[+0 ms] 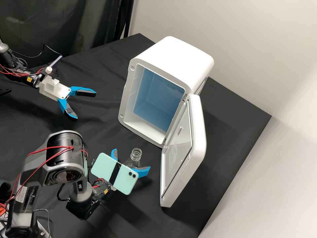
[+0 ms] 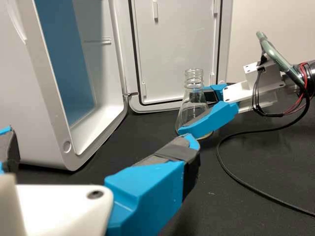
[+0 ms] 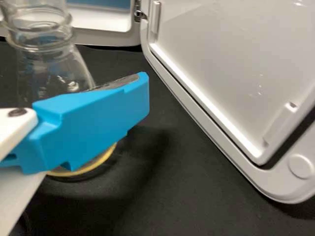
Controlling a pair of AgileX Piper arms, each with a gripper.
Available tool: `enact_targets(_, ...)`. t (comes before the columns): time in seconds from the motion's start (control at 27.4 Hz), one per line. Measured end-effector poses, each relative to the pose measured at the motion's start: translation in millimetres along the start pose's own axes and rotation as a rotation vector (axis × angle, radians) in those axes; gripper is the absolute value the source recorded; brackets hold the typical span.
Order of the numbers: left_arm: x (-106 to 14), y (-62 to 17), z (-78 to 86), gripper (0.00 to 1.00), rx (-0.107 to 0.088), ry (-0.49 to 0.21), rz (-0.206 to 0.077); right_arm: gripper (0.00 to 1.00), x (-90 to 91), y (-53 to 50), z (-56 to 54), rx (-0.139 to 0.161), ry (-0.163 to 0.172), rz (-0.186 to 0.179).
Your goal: Place the flask in the incubator
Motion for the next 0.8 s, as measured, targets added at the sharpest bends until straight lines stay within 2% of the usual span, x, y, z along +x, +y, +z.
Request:
enact_targets(0.15,0.0,0.0,0.0,1.00,0.000,0.000,0.000,1.00,-1.4,1.2,2.3,0.003,-0.010,0.007)
enact_targets(0.44,0.0,0.0,0.0,1.00,0.000,0.000,0.000,1.00,2.8,-5.0,8.8,0.006,-0.020,-0.018)
enact_targets(0.51,0.0,0.0,0.0,1.00,0.000,0.000,0.000,1.00,3.4,-7.8,10.5,0.017,-0.024,-0.029)
enact_targets(0.8,-0.1,0.1,-0.4,1.00,0.000,0.002,0.000,1.00,9.4,-12.0,10.4,0.023,-0.019,-0.046)
